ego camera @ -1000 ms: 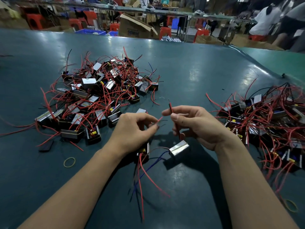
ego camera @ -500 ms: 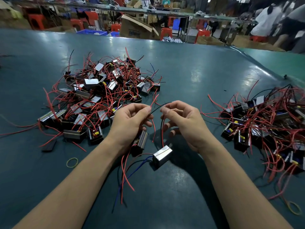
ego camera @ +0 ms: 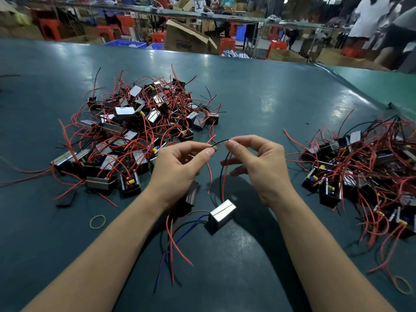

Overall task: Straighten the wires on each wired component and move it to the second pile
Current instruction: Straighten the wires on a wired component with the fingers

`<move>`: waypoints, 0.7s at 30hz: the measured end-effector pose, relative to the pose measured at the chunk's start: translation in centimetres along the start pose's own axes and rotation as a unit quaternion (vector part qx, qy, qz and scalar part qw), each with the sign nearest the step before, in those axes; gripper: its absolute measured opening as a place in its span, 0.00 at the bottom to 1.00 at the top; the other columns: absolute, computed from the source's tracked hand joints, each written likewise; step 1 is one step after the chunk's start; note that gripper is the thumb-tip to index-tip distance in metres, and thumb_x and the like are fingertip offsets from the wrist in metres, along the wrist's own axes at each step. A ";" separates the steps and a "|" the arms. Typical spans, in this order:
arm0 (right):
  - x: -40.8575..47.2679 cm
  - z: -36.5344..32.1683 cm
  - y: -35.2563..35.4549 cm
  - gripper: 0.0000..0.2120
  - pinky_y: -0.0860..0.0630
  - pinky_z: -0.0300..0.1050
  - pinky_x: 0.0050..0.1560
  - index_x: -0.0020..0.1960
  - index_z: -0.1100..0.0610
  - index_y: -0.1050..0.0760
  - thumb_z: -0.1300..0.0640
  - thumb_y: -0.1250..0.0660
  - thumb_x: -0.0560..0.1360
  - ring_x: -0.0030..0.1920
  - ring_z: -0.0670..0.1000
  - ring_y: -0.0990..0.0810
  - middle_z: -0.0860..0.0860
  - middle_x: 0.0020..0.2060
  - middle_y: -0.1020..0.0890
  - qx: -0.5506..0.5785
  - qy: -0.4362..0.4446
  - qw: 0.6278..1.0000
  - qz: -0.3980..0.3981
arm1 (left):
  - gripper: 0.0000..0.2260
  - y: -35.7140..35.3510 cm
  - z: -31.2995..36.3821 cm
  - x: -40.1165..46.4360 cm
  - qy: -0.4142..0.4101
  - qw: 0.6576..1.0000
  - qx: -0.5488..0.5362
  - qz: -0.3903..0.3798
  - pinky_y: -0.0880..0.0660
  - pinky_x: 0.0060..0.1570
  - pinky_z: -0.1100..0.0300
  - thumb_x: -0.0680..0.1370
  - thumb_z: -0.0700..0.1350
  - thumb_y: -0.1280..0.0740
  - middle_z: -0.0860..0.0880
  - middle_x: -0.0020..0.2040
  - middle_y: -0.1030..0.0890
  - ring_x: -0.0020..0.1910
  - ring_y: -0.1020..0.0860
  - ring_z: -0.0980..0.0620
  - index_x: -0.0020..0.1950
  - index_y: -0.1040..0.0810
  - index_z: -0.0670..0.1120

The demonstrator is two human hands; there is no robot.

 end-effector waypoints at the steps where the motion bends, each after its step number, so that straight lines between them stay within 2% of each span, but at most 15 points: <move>1: 0.0 0.0 0.0 0.04 0.26 0.39 0.26 0.42 0.55 0.18 0.62 0.28 0.74 0.32 0.50 0.17 0.48 0.32 0.17 -0.013 0.012 1.000 0.008 | 0.05 0.0 0.0 0.0 -0.003 1.000 0.000 0.001 0.27 0.36 0.66 0.77 0.41 0.30 0.52 0.35 0.18 0.33 0.25 0.56 0.49 0.16 0.42; 5: 0.1 0.1 0.2 0.07 0.32 0.39 0.22 0.44 0.56 0.18 0.67 0.30 0.74 0.29 0.47 0.23 0.49 0.31 0.18 -0.028 0.025 0.999 0.021 | 0.06 -0.1 0.2 -0.1 0.004 0.999 -0.037 0.021 0.27 0.40 0.58 0.78 0.40 0.32 0.44 0.38 0.17 0.37 0.23 0.52 0.47 0.16 0.43; 7: 0.1 0.0 0.3 0.07 0.31 0.39 0.22 0.44 0.58 0.20 0.69 0.31 0.75 0.29 0.48 0.22 0.50 0.32 0.18 -0.010 0.020 1.000 0.019 | 0.05 0.0 0.2 -0.1 -0.003 0.999 -0.035 0.039 0.28 0.40 0.60 0.78 0.40 0.31 0.43 0.40 0.17 0.36 0.24 0.56 0.47 0.15 0.42; 9: 0.0 -0.2 0.2 0.06 0.28 0.39 0.24 0.44 0.60 0.21 0.69 0.32 0.75 0.29 0.49 0.21 0.54 0.34 0.18 0.009 0.016 1.000 0.005 | 0.05 0.3 0.3 -0.1 -0.008 0.998 -0.038 0.045 0.27 0.41 0.65 0.77 0.39 0.30 0.47 0.40 0.16 0.35 0.23 0.61 0.49 0.15 0.39; 12: -0.1 -0.3 -0.1 0.07 0.27 0.39 0.27 0.50 0.60 0.20 0.70 0.33 0.76 0.30 0.50 0.23 0.56 0.36 0.20 0.042 0.017 0.999 -0.026 | 0.05 0.3 0.4 -0.1 -0.027 0.999 -0.022 0.038 0.27 0.41 0.66 0.74 0.37 0.28 0.43 0.45 0.16 0.40 0.22 0.58 0.48 0.16 0.36; 15: -0.1 -0.4 -0.2 0.09 0.26 0.39 0.30 0.54 0.59 0.20 0.68 0.34 0.76 0.31 0.50 0.26 0.54 0.35 0.22 0.072 0.016 0.996 -0.050 | 0.05 0.0 0.3 -0.2 -0.033 0.999 -0.012 0.020 0.27 0.42 0.64 0.73 0.35 0.28 0.43 0.44 0.19 0.41 0.22 0.56 0.48 0.16 0.38; 19: 0.0 -0.3 -0.4 0.03 0.26 0.39 0.29 0.46 0.61 0.19 0.66 0.31 0.75 0.30 0.49 0.25 0.50 0.31 0.20 0.060 0.020 0.998 -0.030 | 0.04 -0.1 0.3 -0.3 -0.037 0.999 -0.009 0.008 0.27 0.43 0.55 0.73 0.35 0.28 0.37 0.47 0.20 0.41 0.23 0.47 0.47 0.15 0.41; 21: 0.1 -0.2 -0.3 0.02 0.26 0.39 0.29 0.44 0.61 0.19 0.65 0.30 0.75 0.29 0.49 0.24 0.51 0.30 0.21 0.032 0.023 0.999 -0.011 | 0.05 -0.1 0.3 -0.3 -0.043 0.999 -0.002 0.008 0.27 0.43 0.53 0.73 0.36 0.27 0.38 0.46 0.20 0.41 0.24 0.46 0.46 0.15 0.44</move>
Point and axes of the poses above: each hand's wrist, its own x-axis towards the middle knuckle, its own y-axis out of the back of the hand, z = x × y, the point moved 1 cm from there along x, towards the middle knuckle
